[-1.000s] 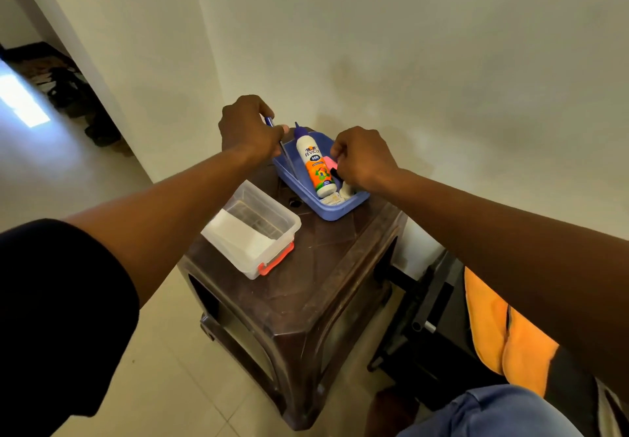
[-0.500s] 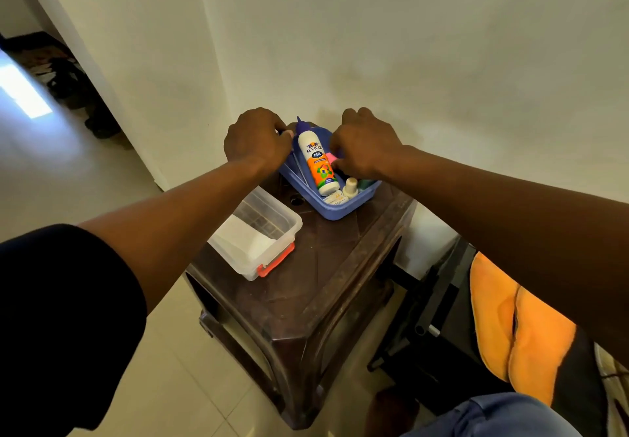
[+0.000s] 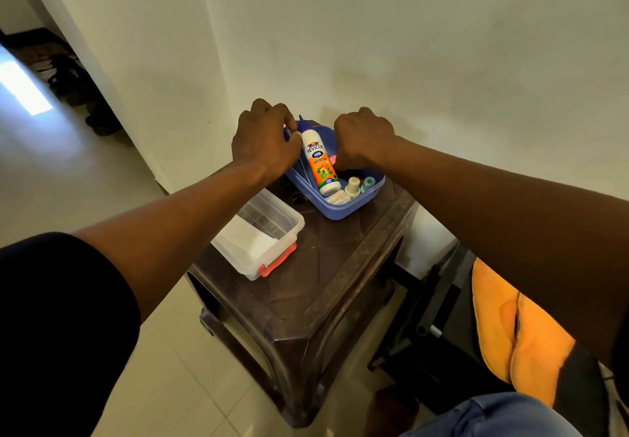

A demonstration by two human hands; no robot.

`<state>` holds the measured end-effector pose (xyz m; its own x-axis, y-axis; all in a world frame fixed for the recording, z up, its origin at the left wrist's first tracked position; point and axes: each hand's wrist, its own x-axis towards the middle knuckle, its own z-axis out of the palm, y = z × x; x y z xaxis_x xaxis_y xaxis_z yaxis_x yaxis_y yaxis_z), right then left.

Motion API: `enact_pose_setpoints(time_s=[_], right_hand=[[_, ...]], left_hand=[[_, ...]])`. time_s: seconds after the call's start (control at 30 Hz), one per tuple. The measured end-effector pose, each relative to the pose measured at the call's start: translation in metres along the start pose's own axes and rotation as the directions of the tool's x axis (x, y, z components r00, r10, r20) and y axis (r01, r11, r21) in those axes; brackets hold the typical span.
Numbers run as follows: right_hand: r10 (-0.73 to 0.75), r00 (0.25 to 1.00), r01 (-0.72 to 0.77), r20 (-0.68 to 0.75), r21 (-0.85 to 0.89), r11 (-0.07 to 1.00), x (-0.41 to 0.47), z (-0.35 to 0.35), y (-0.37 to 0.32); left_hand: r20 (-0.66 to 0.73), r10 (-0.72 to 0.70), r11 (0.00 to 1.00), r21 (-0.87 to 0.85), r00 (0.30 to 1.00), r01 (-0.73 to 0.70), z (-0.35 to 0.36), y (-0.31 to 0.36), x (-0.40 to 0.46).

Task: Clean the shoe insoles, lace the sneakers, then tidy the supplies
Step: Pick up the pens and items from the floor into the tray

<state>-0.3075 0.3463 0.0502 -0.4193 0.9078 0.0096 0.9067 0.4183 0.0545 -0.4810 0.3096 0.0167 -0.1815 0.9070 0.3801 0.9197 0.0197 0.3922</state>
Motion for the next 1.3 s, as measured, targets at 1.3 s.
enact_pose_setpoints(time_s=[1.3], right_hand=[[0.025, 0.998, -0.043, 0.051, 0.373, 0.927, -0.028, -0.012, -0.017]], left_hand=[[0.034, -0.141, 0.960, -0.238, 0.989, 0.145, -0.027, 0.010, -0.009]])
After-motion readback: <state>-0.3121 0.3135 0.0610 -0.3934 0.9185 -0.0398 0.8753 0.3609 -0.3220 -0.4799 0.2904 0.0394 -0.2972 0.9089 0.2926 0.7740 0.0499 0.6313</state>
